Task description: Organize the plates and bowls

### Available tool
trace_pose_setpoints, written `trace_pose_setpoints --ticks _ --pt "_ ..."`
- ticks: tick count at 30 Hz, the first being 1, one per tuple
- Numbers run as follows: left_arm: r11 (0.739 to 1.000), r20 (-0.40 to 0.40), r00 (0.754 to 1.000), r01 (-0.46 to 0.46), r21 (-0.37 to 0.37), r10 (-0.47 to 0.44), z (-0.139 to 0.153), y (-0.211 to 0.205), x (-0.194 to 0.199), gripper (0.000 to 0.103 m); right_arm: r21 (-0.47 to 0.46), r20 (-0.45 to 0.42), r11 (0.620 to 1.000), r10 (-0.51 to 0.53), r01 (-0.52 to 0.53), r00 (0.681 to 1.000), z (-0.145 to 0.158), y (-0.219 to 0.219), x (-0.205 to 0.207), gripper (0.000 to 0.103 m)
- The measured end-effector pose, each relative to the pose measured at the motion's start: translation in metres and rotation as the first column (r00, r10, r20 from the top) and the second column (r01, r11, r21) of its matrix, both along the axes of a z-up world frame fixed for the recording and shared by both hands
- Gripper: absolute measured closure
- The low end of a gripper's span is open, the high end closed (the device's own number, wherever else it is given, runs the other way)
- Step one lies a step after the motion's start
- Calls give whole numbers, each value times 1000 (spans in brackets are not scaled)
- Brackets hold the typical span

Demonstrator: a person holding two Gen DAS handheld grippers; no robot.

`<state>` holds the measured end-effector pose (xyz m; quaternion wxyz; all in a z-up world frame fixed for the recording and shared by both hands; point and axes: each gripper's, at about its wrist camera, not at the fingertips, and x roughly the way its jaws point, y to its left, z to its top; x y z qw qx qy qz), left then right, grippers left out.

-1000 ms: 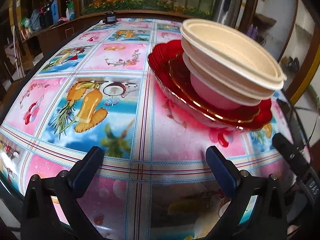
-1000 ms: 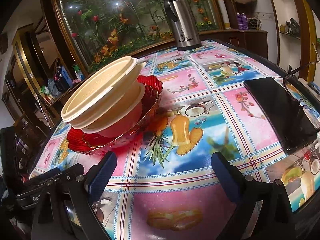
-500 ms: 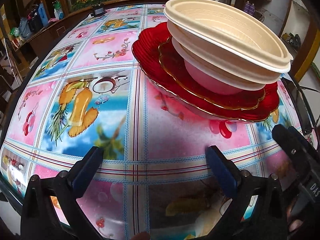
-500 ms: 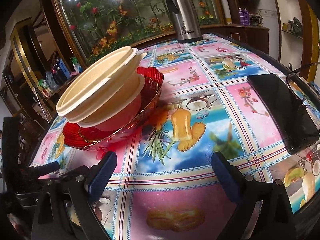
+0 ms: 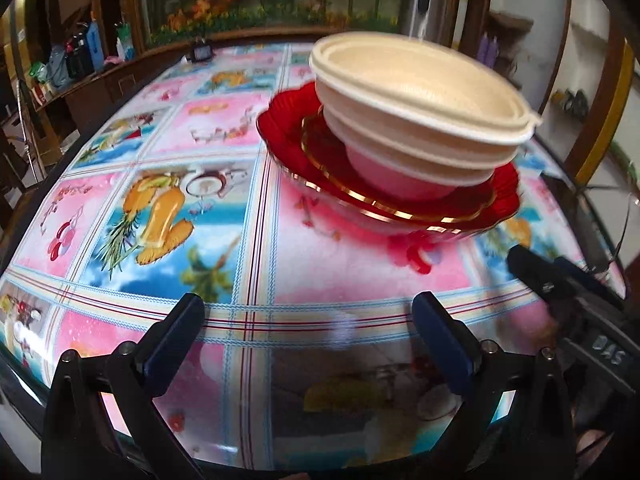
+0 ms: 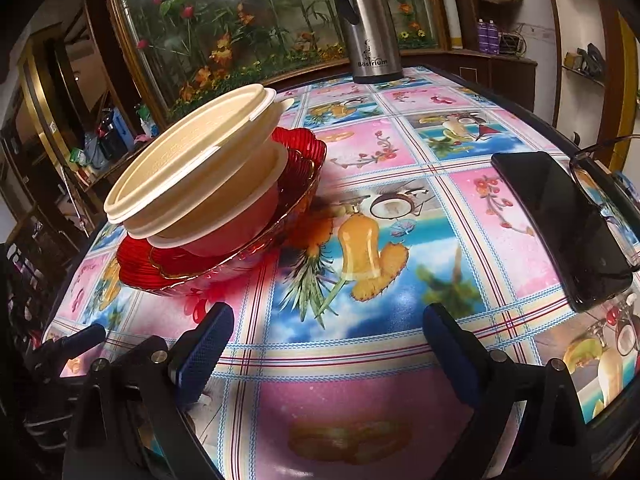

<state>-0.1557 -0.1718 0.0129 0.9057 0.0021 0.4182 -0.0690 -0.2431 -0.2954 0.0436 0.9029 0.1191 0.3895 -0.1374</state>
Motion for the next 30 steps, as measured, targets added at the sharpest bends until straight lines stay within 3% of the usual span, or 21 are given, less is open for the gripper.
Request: trace_pose_setpoints --ticks 5,9,30 --pt "997 169 985 -27 67 16 17 -8 -22 0 -8 7 1000 -1 1 1000 1 1 -2 6" --pt "996 239 971 -23 87 2 26 -12 -34 0 -11 14 1000 -4 5 1000 2 1 -3 6" --pt "990 310 951 -53 131 10 28 -7 -41 0 -14 18 1000 -7 7 1000 3 2 -4 6"
